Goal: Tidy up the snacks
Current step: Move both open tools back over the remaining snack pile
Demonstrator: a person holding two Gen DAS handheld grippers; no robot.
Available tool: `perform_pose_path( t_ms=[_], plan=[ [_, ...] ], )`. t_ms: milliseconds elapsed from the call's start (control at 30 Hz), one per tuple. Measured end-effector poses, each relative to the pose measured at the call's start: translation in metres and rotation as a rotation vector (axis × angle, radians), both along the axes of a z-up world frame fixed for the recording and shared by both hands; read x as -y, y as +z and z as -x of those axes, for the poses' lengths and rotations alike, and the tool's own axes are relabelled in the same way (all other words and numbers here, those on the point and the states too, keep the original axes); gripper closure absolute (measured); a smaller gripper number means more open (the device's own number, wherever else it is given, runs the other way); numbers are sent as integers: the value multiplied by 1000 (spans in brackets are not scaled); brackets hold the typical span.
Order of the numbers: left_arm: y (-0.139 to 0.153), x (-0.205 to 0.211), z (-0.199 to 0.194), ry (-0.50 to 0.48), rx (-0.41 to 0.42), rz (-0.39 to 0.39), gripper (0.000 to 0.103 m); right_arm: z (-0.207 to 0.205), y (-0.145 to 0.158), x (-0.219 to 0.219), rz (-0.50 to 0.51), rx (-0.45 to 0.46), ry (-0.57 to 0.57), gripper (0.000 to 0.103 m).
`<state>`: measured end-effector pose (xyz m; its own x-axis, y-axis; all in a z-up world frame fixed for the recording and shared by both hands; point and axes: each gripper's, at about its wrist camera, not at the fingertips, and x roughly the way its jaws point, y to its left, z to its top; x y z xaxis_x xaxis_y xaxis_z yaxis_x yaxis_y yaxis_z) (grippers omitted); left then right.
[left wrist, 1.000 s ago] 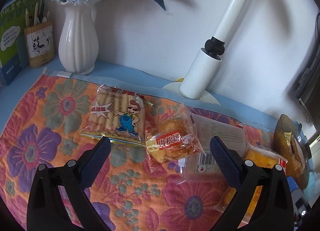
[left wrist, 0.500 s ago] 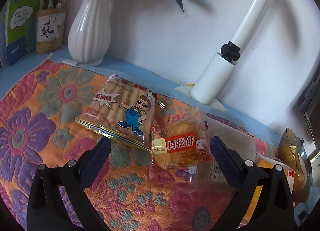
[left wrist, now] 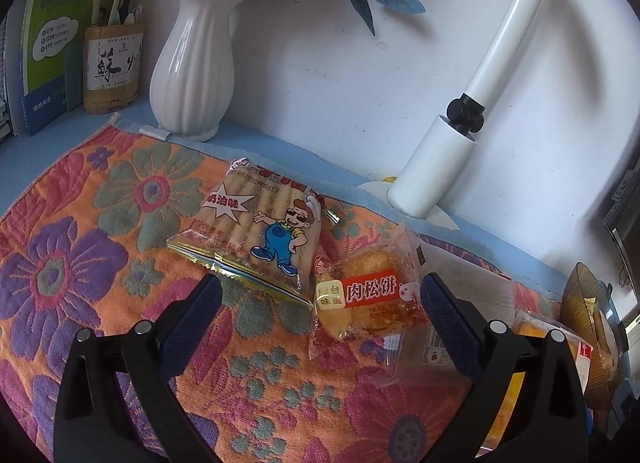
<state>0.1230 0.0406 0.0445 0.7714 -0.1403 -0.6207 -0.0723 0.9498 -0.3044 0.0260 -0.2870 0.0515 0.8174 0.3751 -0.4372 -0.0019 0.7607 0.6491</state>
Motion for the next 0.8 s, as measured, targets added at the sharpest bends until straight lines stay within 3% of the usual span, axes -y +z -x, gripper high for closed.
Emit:
perform_pose_path(
  t_ms=[367, 567, 800],
  plan=[
    [0, 2, 1, 0, 8, -5, 5, 9, 2, 11, -12, 23, -64, 3],
    [3, 2, 2, -1, 19, -8, 5, 28, 13, 24, -23, 112, -154, 3],
    [2, 2, 2, -4, 15, -8, 5, 30, 5, 37, -75, 82, -193, 3]
  ],
)
